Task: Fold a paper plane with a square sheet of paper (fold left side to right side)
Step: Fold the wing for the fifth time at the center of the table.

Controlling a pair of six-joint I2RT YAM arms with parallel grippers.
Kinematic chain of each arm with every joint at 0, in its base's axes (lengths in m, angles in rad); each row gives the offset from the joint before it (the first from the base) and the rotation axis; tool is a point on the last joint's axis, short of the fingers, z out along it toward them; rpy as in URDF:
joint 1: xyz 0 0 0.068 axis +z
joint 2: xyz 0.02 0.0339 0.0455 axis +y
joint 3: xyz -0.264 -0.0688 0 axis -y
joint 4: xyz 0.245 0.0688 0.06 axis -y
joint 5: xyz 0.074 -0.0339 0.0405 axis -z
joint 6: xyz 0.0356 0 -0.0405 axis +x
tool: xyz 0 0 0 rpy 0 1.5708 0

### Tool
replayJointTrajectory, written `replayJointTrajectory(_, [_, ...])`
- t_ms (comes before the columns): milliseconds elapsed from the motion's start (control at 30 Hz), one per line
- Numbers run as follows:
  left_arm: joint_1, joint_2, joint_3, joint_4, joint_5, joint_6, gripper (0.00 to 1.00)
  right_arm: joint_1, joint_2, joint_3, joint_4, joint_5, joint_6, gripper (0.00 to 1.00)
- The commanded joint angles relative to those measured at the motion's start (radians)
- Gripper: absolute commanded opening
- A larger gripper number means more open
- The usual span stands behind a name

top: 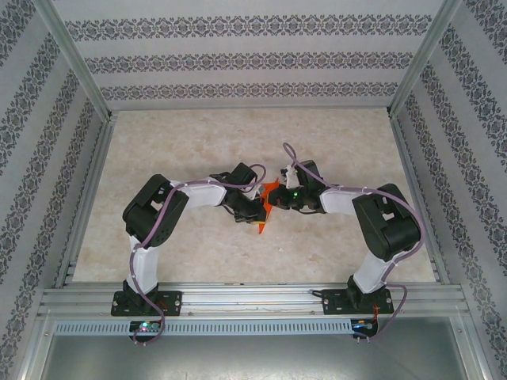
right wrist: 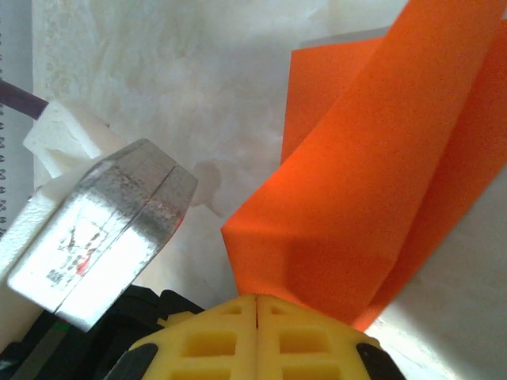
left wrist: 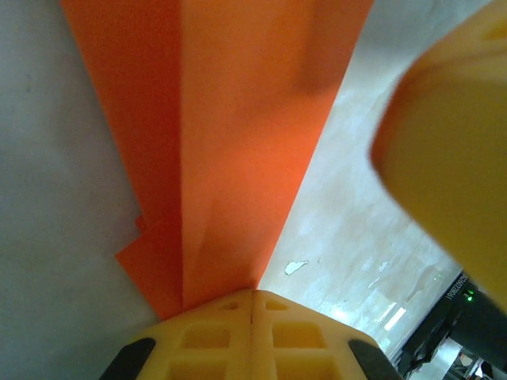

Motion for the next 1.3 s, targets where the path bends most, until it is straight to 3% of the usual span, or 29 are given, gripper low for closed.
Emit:
replayJointTrajectory(0, [-0.008, 0.02, -0.038, -0.151, -0.092, 0.022, 0.02, 0.011, 0.035, 0.029, 0.044, -0.02, 0.009, 0.0])
replayJointTrajectory(733, [-0.008, 0.031, -0.025, -0.183, -0.11, 0.028, 0.02, 0.008, 0.147, 0.091, -0.05, 0.075, -0.07, 0.0])
replayJointTrajectory(1267, [-0.008, 0.036, -0.024, -0.192, -0.111, 0.031, 0.02, -0.067, 0.167, 0.139, -0.128, 0.101, -0.114, 0.0])
